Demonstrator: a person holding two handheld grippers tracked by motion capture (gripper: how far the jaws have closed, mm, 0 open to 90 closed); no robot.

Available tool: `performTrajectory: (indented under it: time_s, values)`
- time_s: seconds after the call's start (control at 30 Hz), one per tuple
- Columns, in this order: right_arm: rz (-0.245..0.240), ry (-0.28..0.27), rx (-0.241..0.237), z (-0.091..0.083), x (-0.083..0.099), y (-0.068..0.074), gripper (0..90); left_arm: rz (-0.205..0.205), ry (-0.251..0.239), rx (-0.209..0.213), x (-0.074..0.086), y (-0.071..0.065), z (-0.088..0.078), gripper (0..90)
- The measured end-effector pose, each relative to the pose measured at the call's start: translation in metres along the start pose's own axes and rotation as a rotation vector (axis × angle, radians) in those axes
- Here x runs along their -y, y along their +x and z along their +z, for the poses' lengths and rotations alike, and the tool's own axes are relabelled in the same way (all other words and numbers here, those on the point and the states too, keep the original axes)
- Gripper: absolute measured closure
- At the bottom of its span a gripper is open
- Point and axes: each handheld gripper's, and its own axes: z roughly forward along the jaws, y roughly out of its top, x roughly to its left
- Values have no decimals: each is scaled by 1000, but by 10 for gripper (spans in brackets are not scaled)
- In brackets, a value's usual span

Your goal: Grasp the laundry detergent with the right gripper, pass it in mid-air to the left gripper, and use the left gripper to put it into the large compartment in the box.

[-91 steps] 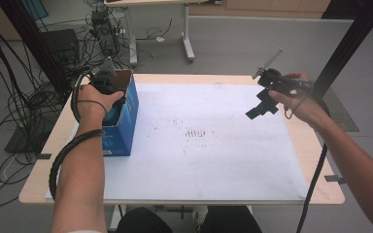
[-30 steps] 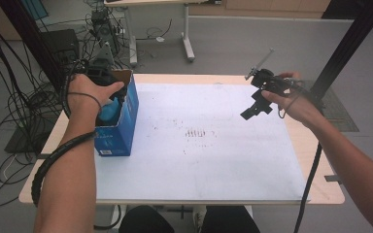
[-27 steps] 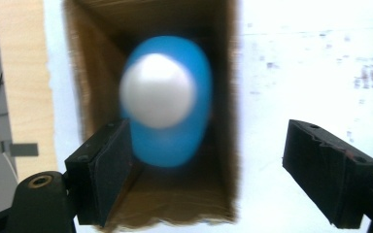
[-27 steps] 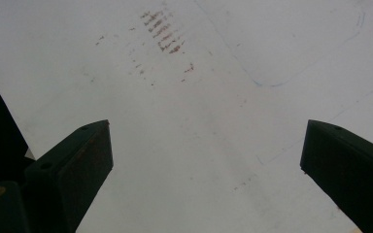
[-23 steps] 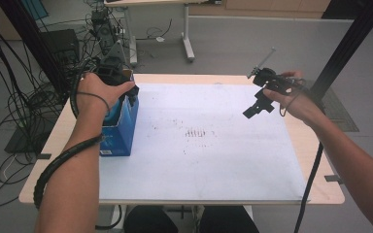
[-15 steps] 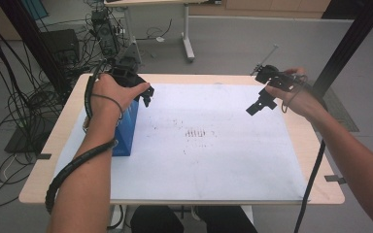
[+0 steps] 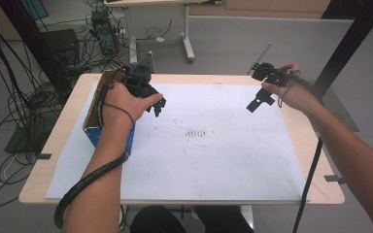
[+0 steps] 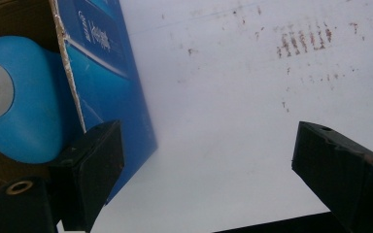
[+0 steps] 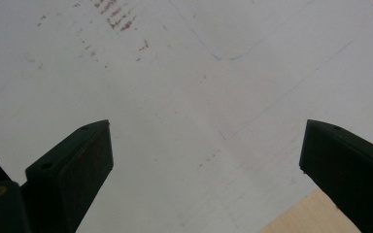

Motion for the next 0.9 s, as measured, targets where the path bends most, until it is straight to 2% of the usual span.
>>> performTrajectory:
  time_s: [0.07,0.37,0.8,0.9]
  values:
    - [-1,23,4,1,-4,-4,56,4,-9,0,0,-1,-1,123]
    - [9,13,25,-8,-15,-15,53,15,-8,8,-2,-7,10,129]
    - [-4,20,27,-8,-24,-12,55,18,3,-5,-1,-6,5,131]
    - [-2,19,30,-9,-25,-11,55,24,-3,6,-1,-8,3,131]
